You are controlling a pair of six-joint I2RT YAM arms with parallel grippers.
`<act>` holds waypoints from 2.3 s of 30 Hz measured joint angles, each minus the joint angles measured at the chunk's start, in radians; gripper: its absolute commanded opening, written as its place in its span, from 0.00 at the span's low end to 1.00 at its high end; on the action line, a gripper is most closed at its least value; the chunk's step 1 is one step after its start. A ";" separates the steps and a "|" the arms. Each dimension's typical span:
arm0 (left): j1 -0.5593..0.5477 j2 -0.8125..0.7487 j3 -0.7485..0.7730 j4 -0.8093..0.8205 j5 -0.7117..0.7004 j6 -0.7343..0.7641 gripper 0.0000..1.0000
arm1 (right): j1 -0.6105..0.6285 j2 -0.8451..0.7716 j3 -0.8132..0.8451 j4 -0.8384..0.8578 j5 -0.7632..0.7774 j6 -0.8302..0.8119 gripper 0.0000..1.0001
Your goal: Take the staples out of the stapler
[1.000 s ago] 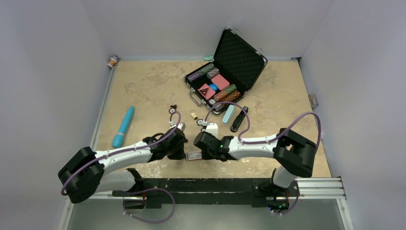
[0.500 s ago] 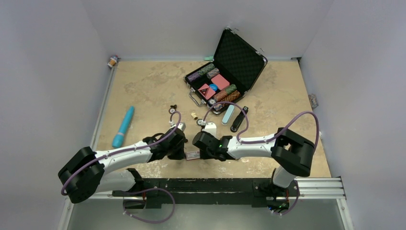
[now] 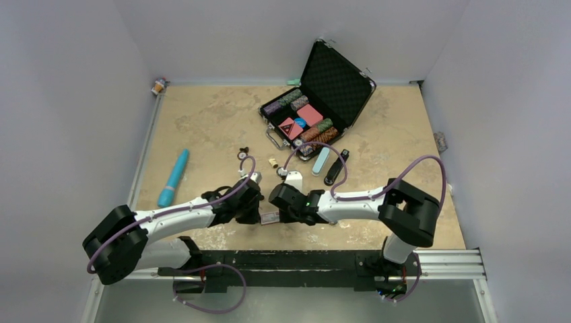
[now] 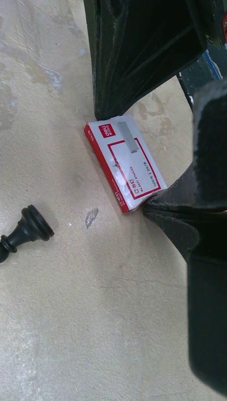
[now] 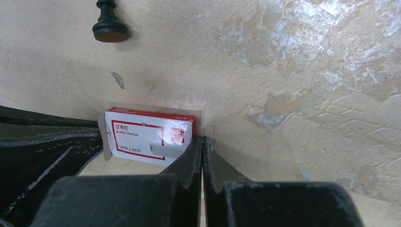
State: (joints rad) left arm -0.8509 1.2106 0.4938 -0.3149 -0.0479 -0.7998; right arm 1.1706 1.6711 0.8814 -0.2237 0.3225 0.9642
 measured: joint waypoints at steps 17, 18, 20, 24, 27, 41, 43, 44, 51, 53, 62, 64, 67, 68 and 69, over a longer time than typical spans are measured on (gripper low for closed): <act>0.001 -0.129 0.061 -0.240 -0.039 0.000 0.00 | 0.000 -0.024 0.003 -0.060 -0.006 -0.002 0.00; 0.001 -0.142 0.069 -0.252 -0.040 0.000 0.00 | 0.000 -0.032 0.003 -0.079 -0.003 -0.001 0.00; 0.001 -0.184 0.105 -0.305 -0.042 0.001 0.00 | 0.001 -0.057 0.006 -0.128 0.003 -0.001 0.00; 0.001 -0.277 0.193 -0.421 -0.050 0.018 0.00 | 0.001 -0.143 0.029 -0.229 0.028 -0.001 0.00; 0.003 -0.368 0.276 -0.510 -0.063 0.054 0.08 | 0.001 -0.245 0.043 -0.271 0.038 -0.002 0.11; 0.011 -0.659 0.422 -0.673 -0.138 0.253 0.74 | 0.001 -0.686 0.047 -0.345 0.110 -0.105 0.67; 0.011 -0.660 0.422 -0.677 -0.140 0.266 0.76 | 0.001 -0.711 0.047 -0.364 0.128 -0.125 0.88; 0.011 -0.659 0.423 -0.683 -0.143 0.270 0.77 | 0.001 -0.724 0.047 -0.374 0.138 -0.141 0.97; 0.011 -0.671 0.429 -0.711 -0.192 0.298 0.93 | 0.001 -0.833 0.047 -0.409 0.158 -0.257 0.99; 0.011 -0.677 0.426 -0.712 -0.199 0.303 0.94 | 0.001 -0.879 0.043 -0.400 0.159 -0.274 0.99; 0.011 -0.695 0.423 -0.711 -0.216 0.314 0.96 | 0.001 -1.062 0.016 -0.398 0.264 -0.272 0.99; 0.011 -0.709 0.420 -0.711 -0.221 0.314 0.96 | 0.001 -1.063 0.016 -0.407 0.272 -0.269 0.99; 0.011 -0.724 0.414 -0.711 -0.225 0.314 0.96 | 0.001 -1.056 0.016 -0.417 0.271 -0.269 0.99; 0.011 -0.727 0.412 -0.711 -0.227 0.314 0.96 | 0.001 -1.056 0.016 -0.418 0.268 -0.270 0.99; 0.011 -0.731 0.410 -0.712 -0.229 0.314 0.96 | 0.001 -1.056 0.016 -0.418 0.265 -0.273 0.99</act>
State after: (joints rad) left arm -0.8398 0.4801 0.9039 -1.0267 -0.2764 -0.4862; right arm 1.1713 0.6155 0.8974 -0.6418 0.5877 0.6910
